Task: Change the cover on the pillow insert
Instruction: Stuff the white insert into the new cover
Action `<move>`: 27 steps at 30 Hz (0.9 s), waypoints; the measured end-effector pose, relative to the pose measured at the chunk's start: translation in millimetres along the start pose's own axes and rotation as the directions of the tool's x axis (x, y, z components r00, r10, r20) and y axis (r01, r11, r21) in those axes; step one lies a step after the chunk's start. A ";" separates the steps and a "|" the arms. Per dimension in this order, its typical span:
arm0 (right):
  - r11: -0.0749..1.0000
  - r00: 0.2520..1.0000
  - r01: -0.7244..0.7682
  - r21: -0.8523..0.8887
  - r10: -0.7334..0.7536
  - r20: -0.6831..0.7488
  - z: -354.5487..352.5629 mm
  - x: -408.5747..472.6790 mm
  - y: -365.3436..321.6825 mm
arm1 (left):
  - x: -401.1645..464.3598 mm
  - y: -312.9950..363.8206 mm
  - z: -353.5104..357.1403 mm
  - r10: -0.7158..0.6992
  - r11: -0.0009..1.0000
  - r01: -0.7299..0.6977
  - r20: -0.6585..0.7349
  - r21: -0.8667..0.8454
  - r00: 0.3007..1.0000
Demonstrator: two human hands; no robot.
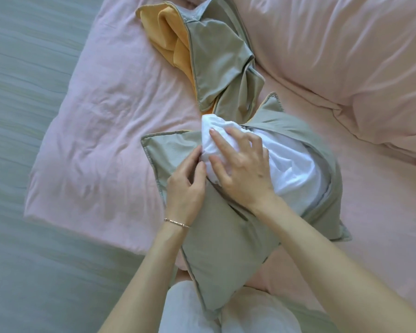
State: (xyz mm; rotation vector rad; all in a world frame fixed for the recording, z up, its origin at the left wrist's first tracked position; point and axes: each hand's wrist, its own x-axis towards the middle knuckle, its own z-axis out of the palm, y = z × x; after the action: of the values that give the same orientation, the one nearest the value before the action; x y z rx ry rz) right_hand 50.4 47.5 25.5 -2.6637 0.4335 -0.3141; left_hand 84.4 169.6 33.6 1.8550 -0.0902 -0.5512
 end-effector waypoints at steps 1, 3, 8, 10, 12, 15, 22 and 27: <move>1.000 0.999 -0.013 0.000 0.013 0.030 3.8 -1.0 5.6 | 0.5 2.4 -0.3 0.009 0.999 -0.004 -0.115 0.051 0.993; 0.999 0.998 -0.017 0.045 0.014 0.066 4.3 -5.9 17.4 | 5.6 5.9 0.6 0.072 0.980 -0.025 -0.230 0.198 0.971; 0.967 0.976 -0.180 0.180 0.153 0.153 -5.4 -26.0 15.0 | 25.8 16.2 12.6 0.024 0.937 0.019 -0.117 0.349 0.993; 0.960 0.973 -0.193 0.205 0.160 0.169 -4.8 -35.2 12.3 | 33.7 18.3 11.5 -0.099 0.923 0.106 -0.039 0.371 0.994; 0.959 0.978 -0.170 0.225 0.137 0.155 -4.2 -42.4 11.9 | 39.3 18.2 6.0 -0.189 0.893 0.145 0.063 0.426 0.980; 0.947 0.988 -0.144 0.286 0.124 0.087 -5.5 -49.0 11.9 | 48.3 25.0 -1.0 -0.255 0.845 0.087 0.255 0.528 0.933; 0.949 0.997 -0.079 0.307 0.071 0.039 8.4 -40.9 -9.0 | 57.9 21.8 -3.4 -0.175 0.743 -0.020 0.224 0.669 0.959; 0.960 0.998 -0.004 0.281 -0.013 0.059 21.5 -30.2 -30.0 | 65.4 7.1 -42.6 -0.498 0.865 0.484 0.106 0.133 0.861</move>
State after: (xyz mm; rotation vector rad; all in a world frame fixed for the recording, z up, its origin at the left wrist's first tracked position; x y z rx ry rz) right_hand 36.0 91.9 15.1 -2.3892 0.3363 -0.2733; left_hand 161.4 183.1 29.3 1.9411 0.2813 -1.0479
